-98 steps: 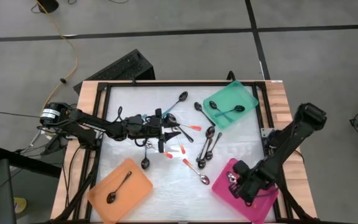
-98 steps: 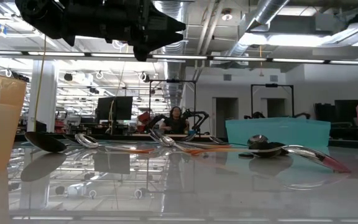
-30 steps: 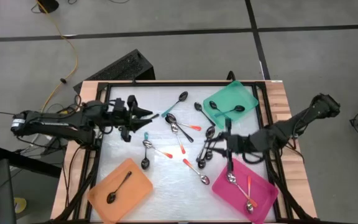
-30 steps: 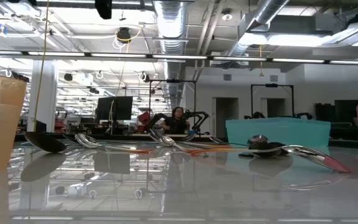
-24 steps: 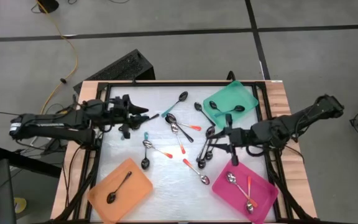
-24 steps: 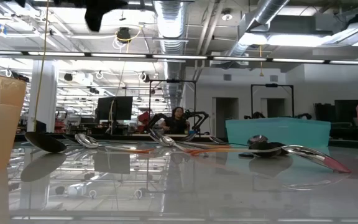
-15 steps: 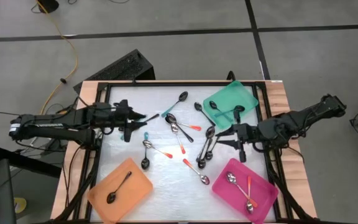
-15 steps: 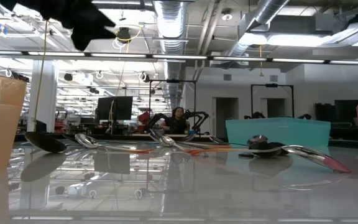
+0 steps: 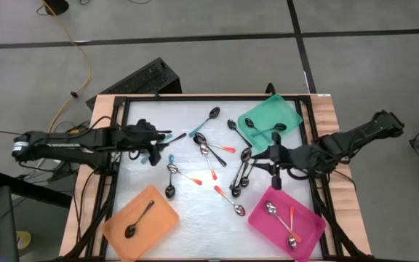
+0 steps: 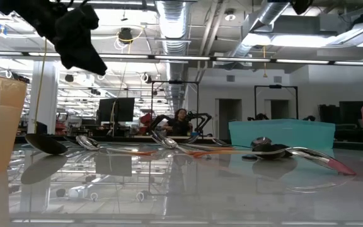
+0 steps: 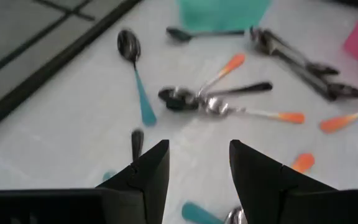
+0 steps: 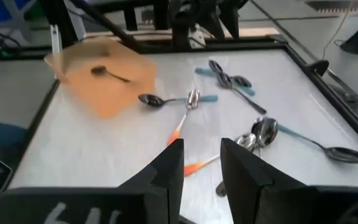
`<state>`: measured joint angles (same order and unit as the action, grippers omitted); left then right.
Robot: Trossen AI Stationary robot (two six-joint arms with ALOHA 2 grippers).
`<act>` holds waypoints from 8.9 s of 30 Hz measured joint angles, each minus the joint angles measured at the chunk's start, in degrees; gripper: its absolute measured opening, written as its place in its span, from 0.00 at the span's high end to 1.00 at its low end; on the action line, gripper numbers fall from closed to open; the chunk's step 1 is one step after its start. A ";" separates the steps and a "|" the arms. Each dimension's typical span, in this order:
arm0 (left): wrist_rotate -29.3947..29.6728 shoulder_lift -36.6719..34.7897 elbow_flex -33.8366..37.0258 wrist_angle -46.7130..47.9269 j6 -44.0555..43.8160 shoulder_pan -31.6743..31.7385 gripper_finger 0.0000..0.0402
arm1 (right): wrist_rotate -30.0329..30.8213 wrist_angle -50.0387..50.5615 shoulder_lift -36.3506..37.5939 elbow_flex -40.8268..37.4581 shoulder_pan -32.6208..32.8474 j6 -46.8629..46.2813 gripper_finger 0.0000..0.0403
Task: Sort silverware by color (type)
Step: Put the black spoon into the orange bin
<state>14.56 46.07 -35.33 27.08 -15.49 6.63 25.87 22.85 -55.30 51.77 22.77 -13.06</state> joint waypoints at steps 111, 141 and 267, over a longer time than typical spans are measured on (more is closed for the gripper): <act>5.89 29.02 18.47 -32.26 4.86 9.80 0.62 | 1.40 -4.07 -5.93 0.00 2.33 -4.94 0.71; 2.30 23.14 15.36 -34.56 -0.36 10.02 1.00 | 1.42 -5.43 -5.93 -0.04 2.33 -5.16 0.71; -4.11 35.80 -18.08 15.91 -100.03 -62.10 0.86 | 1.69 -1.82 -5.93 -0.04 2.20 -3.43 0.71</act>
<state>10.45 81.87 -53.41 42.98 -115.52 -55.47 27.56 21.03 -61.23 51.72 24.97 -16.49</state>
